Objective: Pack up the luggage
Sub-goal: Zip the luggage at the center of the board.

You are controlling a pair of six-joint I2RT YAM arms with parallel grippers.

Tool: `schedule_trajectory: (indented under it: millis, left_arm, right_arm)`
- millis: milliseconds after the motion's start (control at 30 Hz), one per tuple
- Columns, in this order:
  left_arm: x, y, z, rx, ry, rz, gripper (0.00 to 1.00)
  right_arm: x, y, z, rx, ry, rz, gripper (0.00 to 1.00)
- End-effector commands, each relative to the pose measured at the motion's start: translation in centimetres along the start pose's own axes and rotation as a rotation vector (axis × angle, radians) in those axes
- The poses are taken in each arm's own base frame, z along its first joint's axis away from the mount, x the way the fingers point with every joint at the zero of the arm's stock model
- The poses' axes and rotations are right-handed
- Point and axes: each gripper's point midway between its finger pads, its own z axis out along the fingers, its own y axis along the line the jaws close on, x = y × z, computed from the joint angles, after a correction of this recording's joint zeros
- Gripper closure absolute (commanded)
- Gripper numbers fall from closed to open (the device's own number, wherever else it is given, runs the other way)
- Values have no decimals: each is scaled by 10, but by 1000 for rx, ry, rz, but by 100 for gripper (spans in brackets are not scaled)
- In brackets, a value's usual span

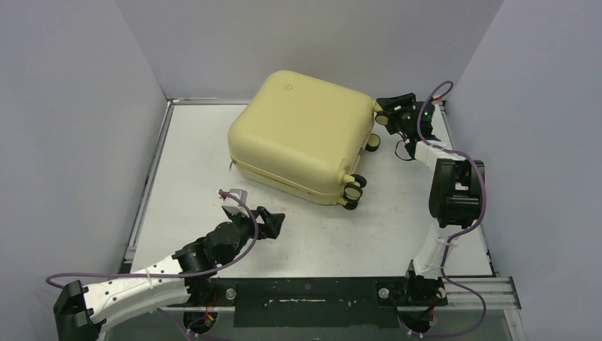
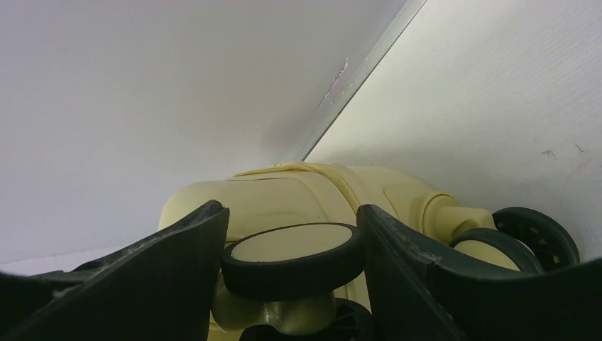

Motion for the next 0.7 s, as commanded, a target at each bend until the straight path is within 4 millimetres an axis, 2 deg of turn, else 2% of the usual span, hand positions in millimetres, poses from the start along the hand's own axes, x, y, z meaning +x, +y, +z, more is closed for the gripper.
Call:
schedule_trajectory:
  millis: [0,167,333,467,533,667]
  left_arm:
    - [-13,0,-1,0,-55,-7,3]
    - [-27,-9,4,44,-125,49,3]
    - [-36,-21,13,72,-171,89,3]
    - [-40,-27,17,79,-180,97,3]
    - [-40,-29,16,93,-180,97,3]
    - [-37,-26,13,96,-174,85,3]
  right_arm:
    - [23,107,-35,-284,37,-160,100]
    - [16,151,-50,-369,7,-240,100]
    - [5,167,-46,-394,-19,-289,100]
    - [-1,160,-29,-388,-23,-344,100]
    - [1,153,-19,-394,2,-355,100]
    - [14,120,-7,-357,47,-316,100]
